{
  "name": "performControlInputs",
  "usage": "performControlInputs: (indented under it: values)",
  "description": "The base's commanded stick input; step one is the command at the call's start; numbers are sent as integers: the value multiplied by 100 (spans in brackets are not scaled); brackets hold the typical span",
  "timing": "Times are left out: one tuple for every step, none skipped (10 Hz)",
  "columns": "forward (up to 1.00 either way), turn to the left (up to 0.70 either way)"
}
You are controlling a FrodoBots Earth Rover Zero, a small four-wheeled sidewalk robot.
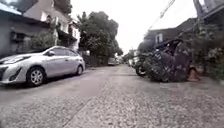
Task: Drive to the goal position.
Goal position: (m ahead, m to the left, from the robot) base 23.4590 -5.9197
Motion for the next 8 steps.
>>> performControlInputs:
  values:
    - [100, 0]
    - [100, 0]
    - [100, 0]
    - [100, 0]
    - [100, 0]
    - [100, 0]
    - [100, 0]
    - [100, 0]
